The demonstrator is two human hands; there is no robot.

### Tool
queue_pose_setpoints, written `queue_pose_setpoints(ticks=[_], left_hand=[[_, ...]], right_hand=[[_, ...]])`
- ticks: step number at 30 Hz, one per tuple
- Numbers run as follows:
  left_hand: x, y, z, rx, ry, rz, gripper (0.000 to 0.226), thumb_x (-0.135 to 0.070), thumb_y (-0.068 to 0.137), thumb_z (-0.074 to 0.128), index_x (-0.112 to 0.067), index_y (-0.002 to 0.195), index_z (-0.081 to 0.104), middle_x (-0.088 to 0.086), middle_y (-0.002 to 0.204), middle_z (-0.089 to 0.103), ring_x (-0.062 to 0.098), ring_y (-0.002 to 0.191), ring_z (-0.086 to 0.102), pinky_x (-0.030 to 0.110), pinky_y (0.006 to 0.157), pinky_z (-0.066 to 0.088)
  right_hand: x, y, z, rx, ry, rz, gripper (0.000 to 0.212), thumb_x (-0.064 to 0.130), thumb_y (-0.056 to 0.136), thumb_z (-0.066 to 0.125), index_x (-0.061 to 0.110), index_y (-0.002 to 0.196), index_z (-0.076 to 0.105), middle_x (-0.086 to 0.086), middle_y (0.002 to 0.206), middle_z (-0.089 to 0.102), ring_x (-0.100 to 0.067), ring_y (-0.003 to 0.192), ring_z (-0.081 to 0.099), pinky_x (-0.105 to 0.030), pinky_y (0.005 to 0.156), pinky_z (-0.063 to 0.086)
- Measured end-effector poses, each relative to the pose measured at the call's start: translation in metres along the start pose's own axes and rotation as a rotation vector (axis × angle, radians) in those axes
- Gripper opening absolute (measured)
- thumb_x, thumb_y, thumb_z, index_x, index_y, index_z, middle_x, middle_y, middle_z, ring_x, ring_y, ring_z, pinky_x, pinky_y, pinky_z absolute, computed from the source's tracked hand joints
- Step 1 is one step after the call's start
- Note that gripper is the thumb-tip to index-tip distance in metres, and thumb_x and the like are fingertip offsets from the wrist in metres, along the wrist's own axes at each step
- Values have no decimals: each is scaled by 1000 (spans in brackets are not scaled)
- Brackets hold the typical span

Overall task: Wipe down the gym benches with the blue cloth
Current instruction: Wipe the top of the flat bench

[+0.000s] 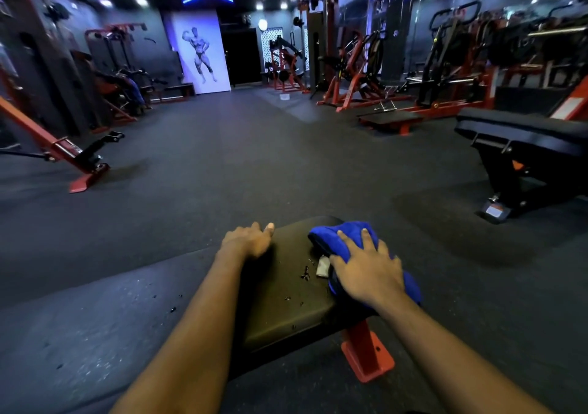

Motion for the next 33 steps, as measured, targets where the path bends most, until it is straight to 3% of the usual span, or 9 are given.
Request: queue_pose_setpoints(ticks=[8,16,24,28,33], left_hand=[[5,6,4,11,-9,31,65,-54,103,14,-12,147,34,15,151,39,31,137,38,47,114,29],[6,4,4,25,11,61,65,-54,103,12,-13,148,34,14,152,39,30,138,39,46,113,28],[6,7,9,27,-24,51,63,-53,103,14,-15,148,34,12,153,38,28,139,38,47,116,26],[6,2,8,20,-28,53,63,-54,103,15,-15,148,36,11,152,39,28,139,38,47,116,26],[1,-1,7,12,-22,35,64,-55,103,15,-15,148,35,12,152,39,29,138,38,46,115,28]], right_hand=[[21,64,-11,90,26,29,64,59,97,26,44,155,4,-6,165,5,-38,141,31,-47,112,26],[2,9,-1,9,-10,-6,62,58,96,28,47,154,7,4,166,0,-31,149,12,-56,114,18],[24,81,-8,104,46,19,66,60,95,28,44,155,6,-6,165,9,-38,141,33,-47,112,26],[16,64,-9,91,37,-46,62,57,97,29,45,154,9,1,166,5,-34,143,29,-47,112,25],[-6,23,-3,62,33,-27,62,58,96,29,47,153,9,4,165,1,-32,146,18,-57,112,20]])
Point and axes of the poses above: each hand's wrist, its own y-axis towards the middle knuckle, its own z-axis out of the palm, x = y × z, the point moved 2 cm from there along y, towards the middle knuckle
